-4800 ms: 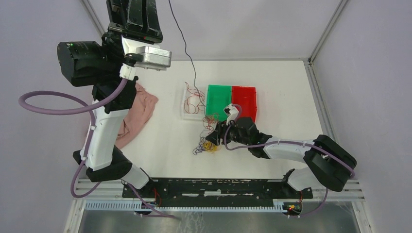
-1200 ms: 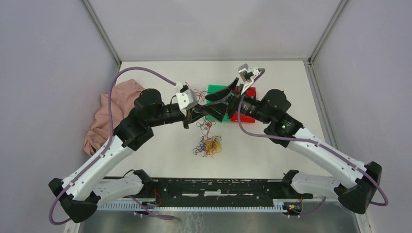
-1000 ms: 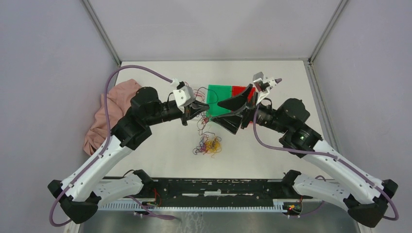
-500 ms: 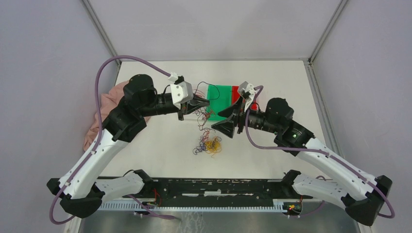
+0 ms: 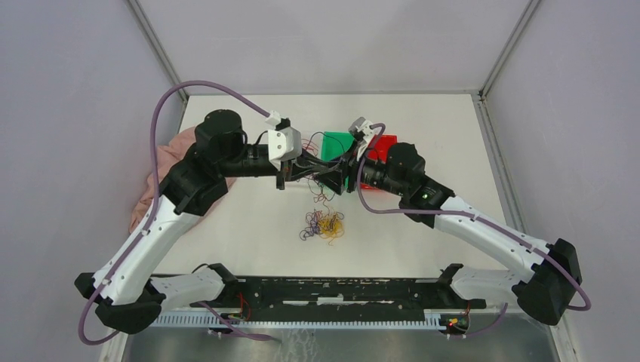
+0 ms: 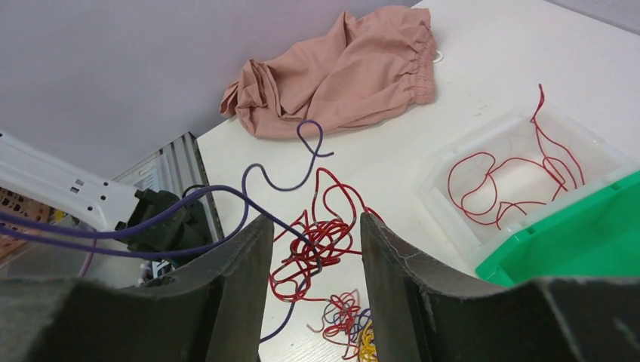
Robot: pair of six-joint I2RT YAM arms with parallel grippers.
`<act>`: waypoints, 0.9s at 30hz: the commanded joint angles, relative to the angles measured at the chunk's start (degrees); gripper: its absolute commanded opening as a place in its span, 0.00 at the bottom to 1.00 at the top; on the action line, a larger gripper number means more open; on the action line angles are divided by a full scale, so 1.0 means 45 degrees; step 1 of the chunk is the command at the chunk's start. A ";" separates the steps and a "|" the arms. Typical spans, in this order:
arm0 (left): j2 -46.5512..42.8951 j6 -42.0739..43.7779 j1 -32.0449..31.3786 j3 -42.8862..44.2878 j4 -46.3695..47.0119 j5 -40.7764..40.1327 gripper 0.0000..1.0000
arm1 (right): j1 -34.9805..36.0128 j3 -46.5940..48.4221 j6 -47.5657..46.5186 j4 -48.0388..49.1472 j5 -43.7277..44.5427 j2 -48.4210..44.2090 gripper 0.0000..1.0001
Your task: Untangle the cables
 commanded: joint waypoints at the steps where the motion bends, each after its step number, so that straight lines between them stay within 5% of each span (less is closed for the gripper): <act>1: 0.0062 -0.0094 0.0032 0.0709 0.0118 0.0718 0.03 | 0.0004 0.0329 -0.0106 0.1503 0.0909 -0.0005 0.52; 14: 0.0949 -0.0859 0.0045 0.2912 -0.0151 0.1615 0.03 | 0.0305 -0.0368 0.1100 0.1899 0.1924 0.1689 0.40; 27: 0.1558 0.0724 0.0032 0.5517 0.0037 0.0363 0.03 | 0.0335 -0.4414 0.3222 0.4656 0.2590 0.1976 0.39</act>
